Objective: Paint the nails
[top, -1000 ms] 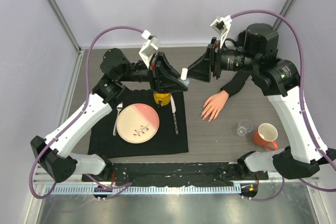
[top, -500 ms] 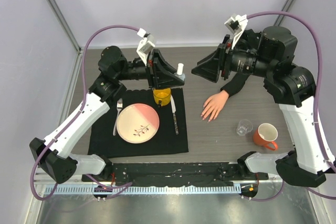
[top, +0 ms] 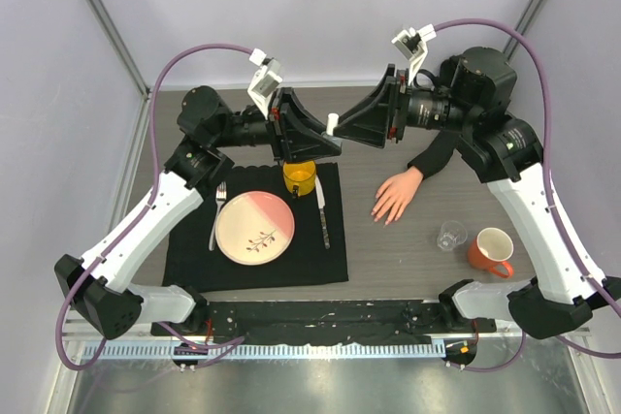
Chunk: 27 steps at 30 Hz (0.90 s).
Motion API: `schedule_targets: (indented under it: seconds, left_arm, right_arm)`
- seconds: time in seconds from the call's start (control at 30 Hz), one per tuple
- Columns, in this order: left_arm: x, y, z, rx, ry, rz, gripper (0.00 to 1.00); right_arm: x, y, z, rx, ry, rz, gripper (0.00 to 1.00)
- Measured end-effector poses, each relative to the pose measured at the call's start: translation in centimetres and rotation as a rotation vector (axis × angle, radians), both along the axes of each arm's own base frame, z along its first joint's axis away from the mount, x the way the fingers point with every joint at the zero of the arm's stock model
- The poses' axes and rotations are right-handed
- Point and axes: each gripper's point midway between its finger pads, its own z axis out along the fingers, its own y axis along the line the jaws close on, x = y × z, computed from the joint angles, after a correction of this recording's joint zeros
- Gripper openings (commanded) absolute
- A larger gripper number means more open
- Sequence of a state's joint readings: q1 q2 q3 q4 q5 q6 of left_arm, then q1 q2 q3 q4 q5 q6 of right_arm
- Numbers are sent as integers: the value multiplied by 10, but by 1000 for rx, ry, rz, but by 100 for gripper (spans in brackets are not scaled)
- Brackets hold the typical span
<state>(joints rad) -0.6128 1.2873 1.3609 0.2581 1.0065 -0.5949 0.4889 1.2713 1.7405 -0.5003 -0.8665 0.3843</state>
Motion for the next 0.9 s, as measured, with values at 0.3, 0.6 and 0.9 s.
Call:
schedule_targets:
  seconds: [0.3, 0.6, 0.9]
  left_arm:
    - [0, 0, 2, -8, -4, -1, 0]
    - [0, 0, 2, -7, -4, -1, 0]
    - [0, 0, 1, -6, -2, 0, 0]
  right_arm:
    - [-1, 4, 10, 39, -19, 36, 37]
    - [-2, 9, 9, 47, -4, 75, 37]
    - [-3, 11, 4, 40, 8, 101, 32]
